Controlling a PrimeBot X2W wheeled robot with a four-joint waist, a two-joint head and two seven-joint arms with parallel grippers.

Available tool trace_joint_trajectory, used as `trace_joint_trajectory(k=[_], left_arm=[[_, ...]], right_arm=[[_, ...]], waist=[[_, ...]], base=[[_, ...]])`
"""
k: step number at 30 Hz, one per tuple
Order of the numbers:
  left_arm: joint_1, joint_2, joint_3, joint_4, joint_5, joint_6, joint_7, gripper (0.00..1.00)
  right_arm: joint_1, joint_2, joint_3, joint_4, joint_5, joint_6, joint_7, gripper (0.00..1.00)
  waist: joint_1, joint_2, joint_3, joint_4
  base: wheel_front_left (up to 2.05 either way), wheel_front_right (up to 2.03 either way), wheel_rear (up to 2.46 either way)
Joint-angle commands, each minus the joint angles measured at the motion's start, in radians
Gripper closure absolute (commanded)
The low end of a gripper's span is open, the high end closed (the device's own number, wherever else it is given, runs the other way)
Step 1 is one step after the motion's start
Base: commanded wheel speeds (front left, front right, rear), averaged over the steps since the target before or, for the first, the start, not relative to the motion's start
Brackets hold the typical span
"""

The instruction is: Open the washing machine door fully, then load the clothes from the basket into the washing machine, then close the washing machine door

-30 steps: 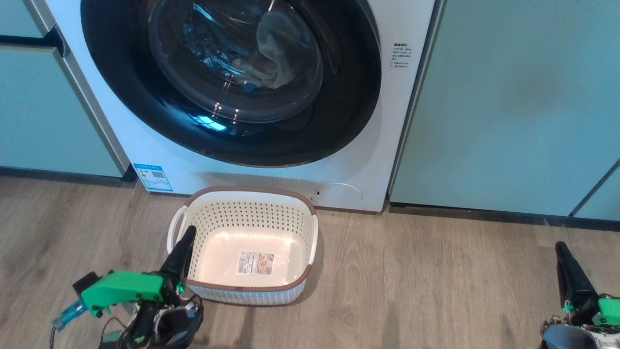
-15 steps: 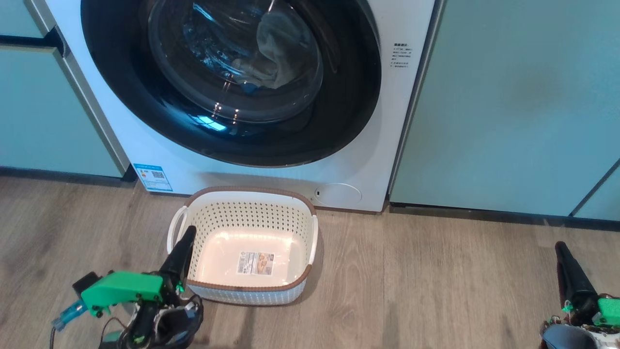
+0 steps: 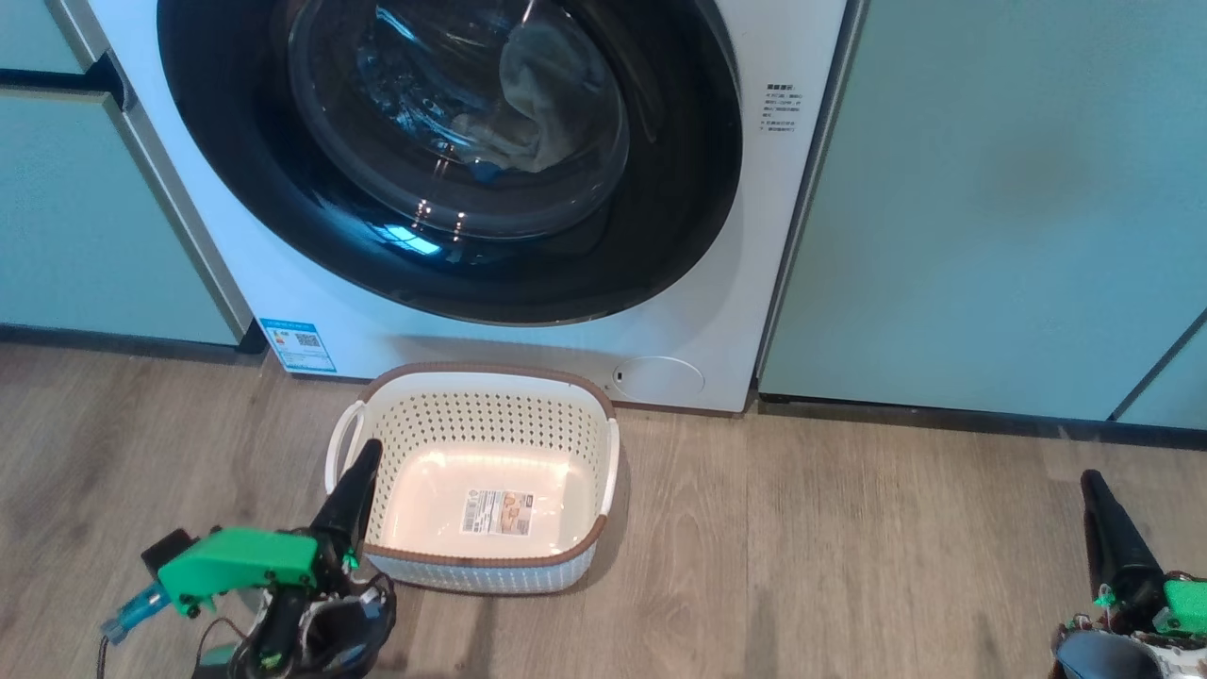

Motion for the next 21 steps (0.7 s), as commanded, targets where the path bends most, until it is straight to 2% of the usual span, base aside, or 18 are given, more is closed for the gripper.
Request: trace_joint_trajectory(k=[1, 21], left_arm=[[-0.025, 0.008, 0.035, -0.036, -0.004, -0.001, 0.006, 1.00], [-0.025, 0.008, 0.035, -0.036, -0.004, -0.001, 0.006, 1.00]], right_arm=[[-0.056, -0.022, 0.016, -0.037, 0.007, 0.002, 0.005, 1.00], [-0.056, -0.022, 0.016, -0.037, 0.007, 0.002, 0.005, 1.00]], waist=[[0.0000, 0.0000, 0.000, 0.000], [0.0000, 0.0000, 0.000, 0.000]], base=[[0.00, 0.00, 0.00], [0.00, 0.00, 0.00]])
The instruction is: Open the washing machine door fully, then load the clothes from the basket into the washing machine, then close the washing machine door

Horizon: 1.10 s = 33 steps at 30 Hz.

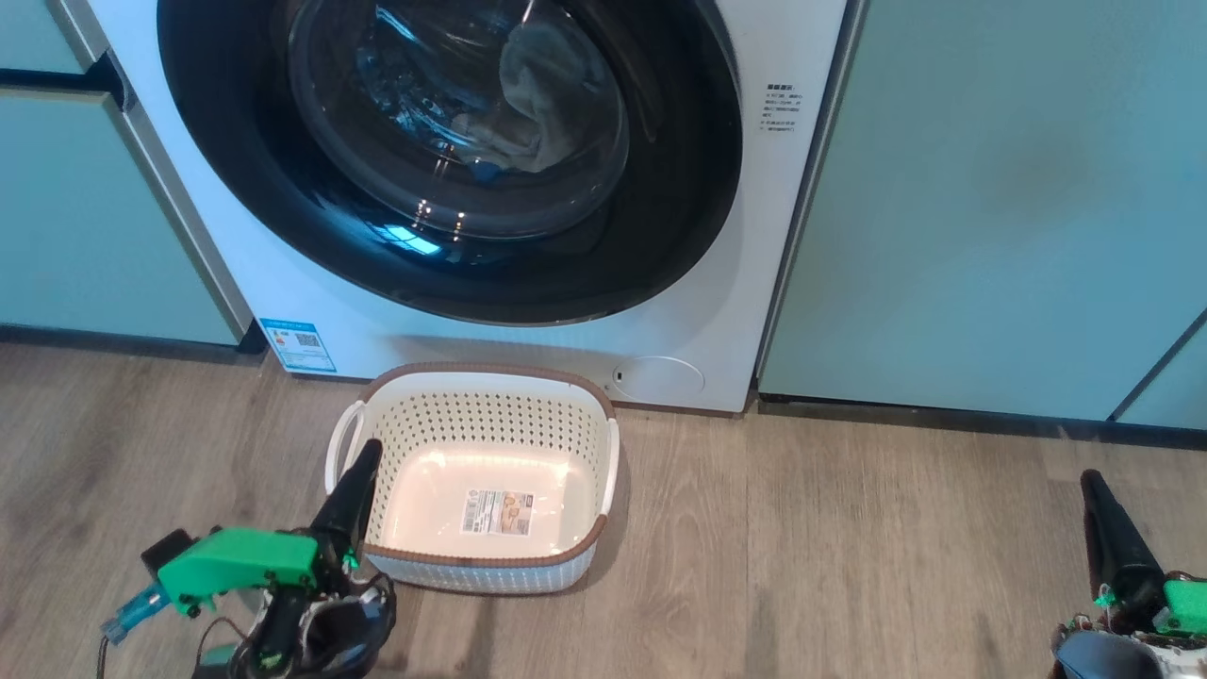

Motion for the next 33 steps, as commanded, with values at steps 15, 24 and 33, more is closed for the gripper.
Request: trace_joint_trajectory(k=[15, 24, 33], left_arm=[[-0.025, 0.008, 0.035, -0.036, -0.004, -0.001, 0.006, 1.00], [-0.025, 0.008, 0.035, -0.036, -0.004, -0.001, 0.006, 1.00], [-0.025, 0.008, 0.035, -0.036, -0.004, -0.001, 0.006, 1.00]], right_arm=[[-0.056, -0.022, 0.016, -0.037, 0.007, 0.002, 0.005, 1.00], [-0.056, -0.022, 0.016, -0.037, 0.007, 0.002, 0.005, 1.00], [-0.056, -0.022, 0.016, -0.037, 0.007, 0.002, 0.005, 1.00]], waist=[[0.0000, 0.0000, 0.000, 0.000], [0.0000, 0.0000, 0.000, 0.000], [0.0000, 0.0000, 0.000, 0.000]], base=[[0.00, 0.00, 0.00], [0.00, 0.00, 0.00], [0.00, 0.00, 0.00]])
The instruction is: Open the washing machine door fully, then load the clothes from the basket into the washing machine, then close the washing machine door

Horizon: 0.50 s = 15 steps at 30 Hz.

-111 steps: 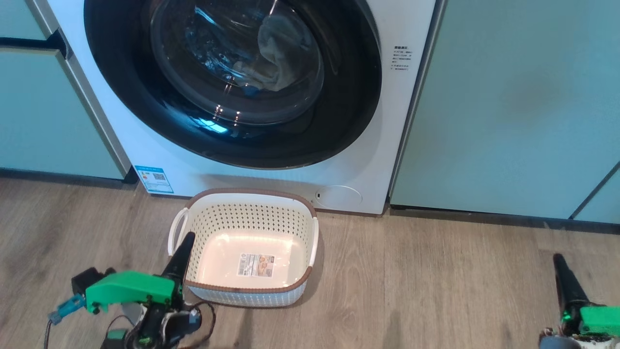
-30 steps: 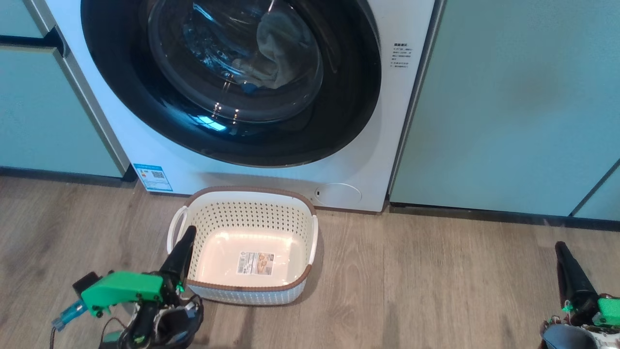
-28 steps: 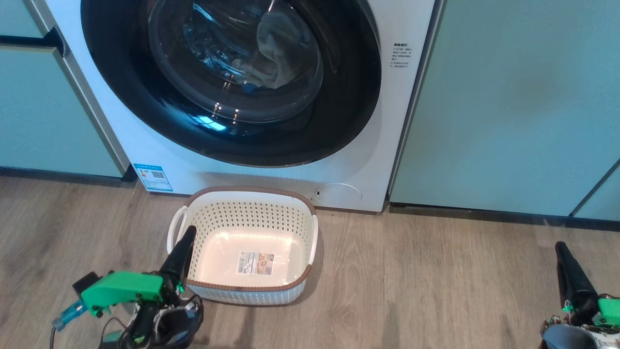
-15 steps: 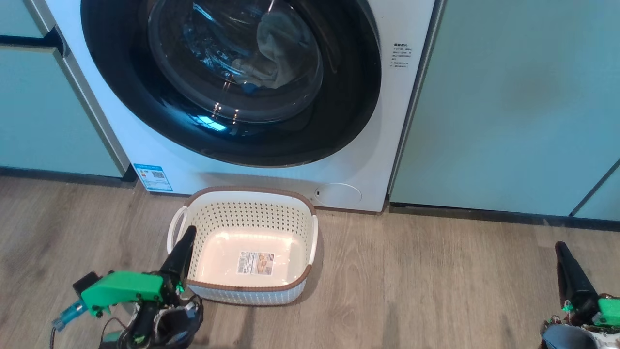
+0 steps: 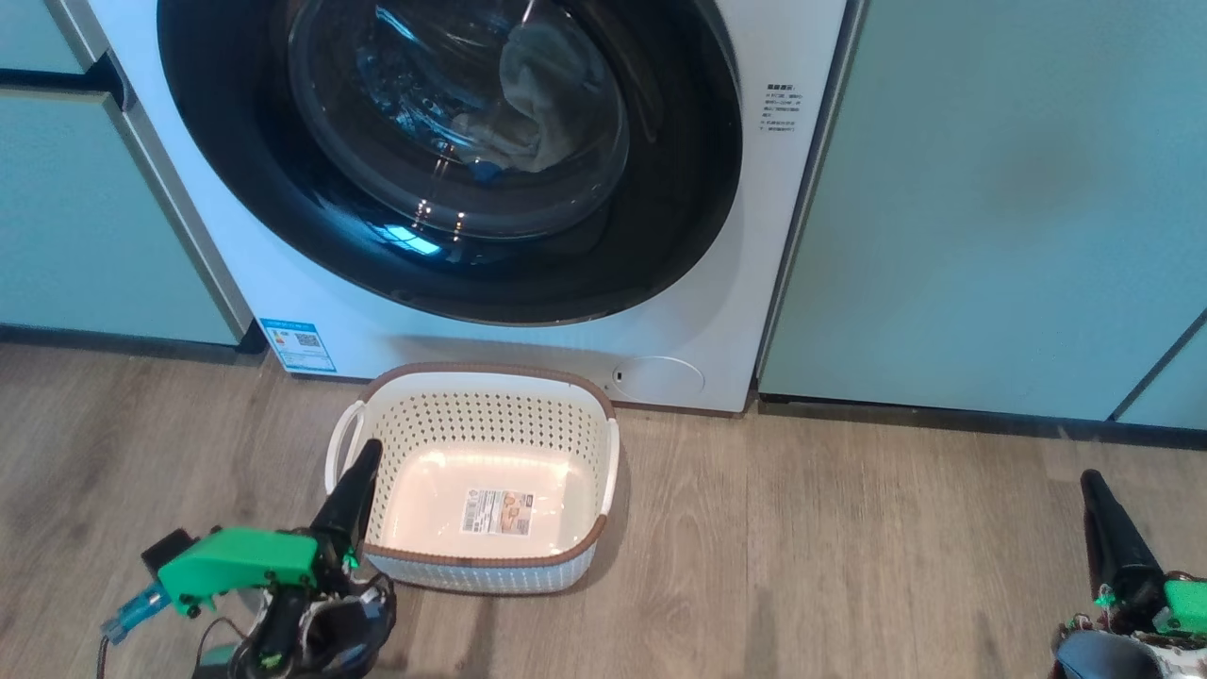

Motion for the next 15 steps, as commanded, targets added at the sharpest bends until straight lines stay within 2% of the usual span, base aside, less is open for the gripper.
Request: trace_joint_trajectory(k=[1, 15], left_arm=[[-0.025, 0.008, 0.035, -0.036, -0.004, -0.001, 0.006, 1.00], [-0.025, 0.008, 0.035, -0.036, -0.004, -0.001, 0.006, 1.00]], right_arm=[[-0.056, -0.022, 0.016, -0.037, 0.007, 0.002, 0.005, 1.00], [-0.056, -0.022, 0.016, -0.037, 0.007, 0.002, 0.005, 1.00]], waist=[[0.0000, 0.0000, 0.000, 0.000], [0.0000, 0.0000, 0.000, 0.000]], base=[[0.00, 0.00, 0.00], [0.00, 0.00, 0.00]])
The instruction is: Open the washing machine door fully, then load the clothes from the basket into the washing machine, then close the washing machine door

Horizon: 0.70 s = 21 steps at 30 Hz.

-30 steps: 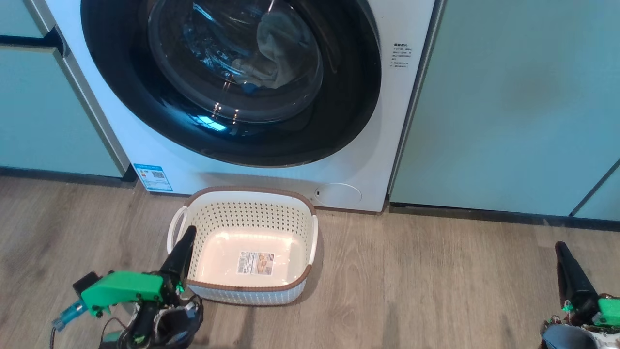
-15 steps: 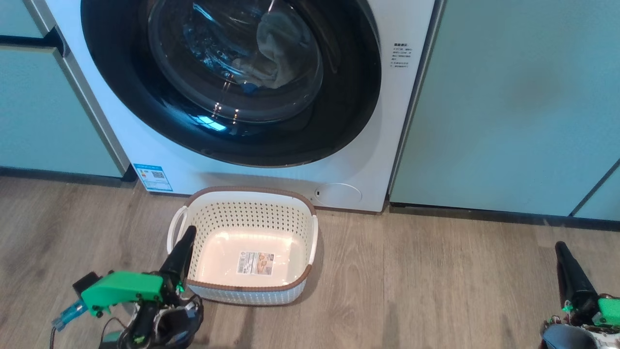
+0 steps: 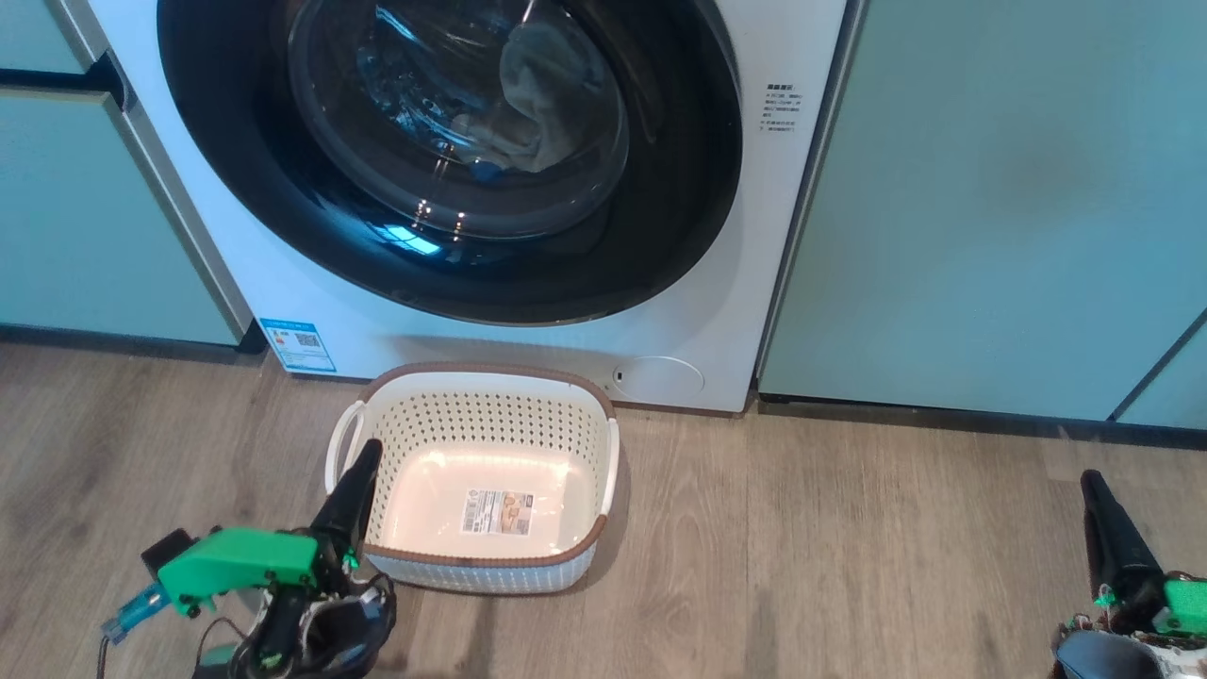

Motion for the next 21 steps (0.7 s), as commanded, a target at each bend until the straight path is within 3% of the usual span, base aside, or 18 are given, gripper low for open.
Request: trace_joint_trajectory(k=[1, 21], left_arm=[[-0.025, 0.008, 0.035, -0.036, -0.004, -0.001, 0.006, 1.00], [-0.025, 0.008, 0.035, -0.036, -0.004, -0.001, 0.006, 1.00]], right_arm=[[-0.056, -0.022, 0.016, -0.037, 0.007, 0.002, 0.005, 1.00], [-0.056, -0.022, 0.016, -0.037, 0.007, 0.002, 0.005, 1.00]], waist=[[0.0000, 0.0000, 0.000, 0.000], [0.0000, 0.0000, 0.000, 0.000]], base=[[0.00, 0.00, 0.00], [0.00, 0.00, 0.00]])
